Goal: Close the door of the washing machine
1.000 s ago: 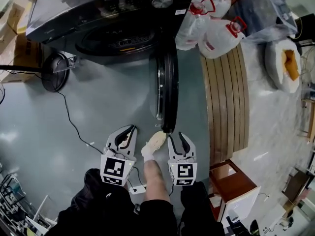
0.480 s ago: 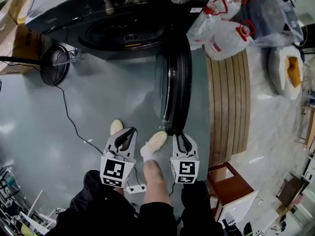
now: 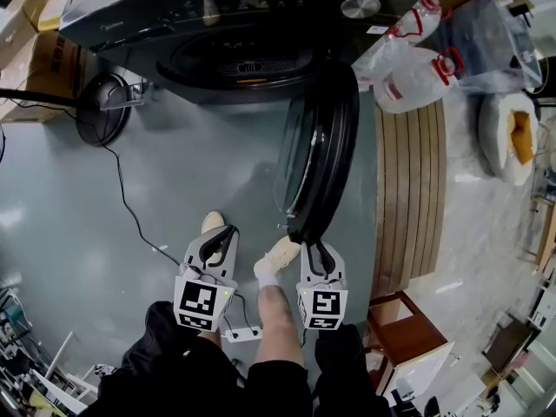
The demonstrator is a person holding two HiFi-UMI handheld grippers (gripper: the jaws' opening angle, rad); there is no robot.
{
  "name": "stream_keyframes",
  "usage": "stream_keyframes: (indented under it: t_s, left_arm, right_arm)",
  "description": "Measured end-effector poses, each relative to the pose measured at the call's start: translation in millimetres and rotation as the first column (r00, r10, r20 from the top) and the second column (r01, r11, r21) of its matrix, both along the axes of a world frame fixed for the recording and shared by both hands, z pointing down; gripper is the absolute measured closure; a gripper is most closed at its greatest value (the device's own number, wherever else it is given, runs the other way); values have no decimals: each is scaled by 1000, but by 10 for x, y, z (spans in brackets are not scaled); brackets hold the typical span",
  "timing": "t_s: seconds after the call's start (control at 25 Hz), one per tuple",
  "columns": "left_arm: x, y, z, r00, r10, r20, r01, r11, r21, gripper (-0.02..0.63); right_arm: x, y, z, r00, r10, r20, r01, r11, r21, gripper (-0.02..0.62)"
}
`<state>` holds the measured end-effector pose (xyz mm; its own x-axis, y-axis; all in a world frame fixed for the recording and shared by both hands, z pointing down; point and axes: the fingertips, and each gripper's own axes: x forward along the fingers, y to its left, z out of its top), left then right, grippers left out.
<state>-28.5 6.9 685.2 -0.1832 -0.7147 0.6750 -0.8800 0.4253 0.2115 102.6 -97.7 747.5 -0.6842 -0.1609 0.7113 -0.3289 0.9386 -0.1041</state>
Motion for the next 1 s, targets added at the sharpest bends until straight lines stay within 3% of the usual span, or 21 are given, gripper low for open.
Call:
stream_keyframes:
  t_s: [1.0]
  left_arm:
    - [-982,964,124,989,-149,-17,149,989,-10,574]
  right_arm:
    - [-1265,968,27,998,-42,56,47,995,-91,459]
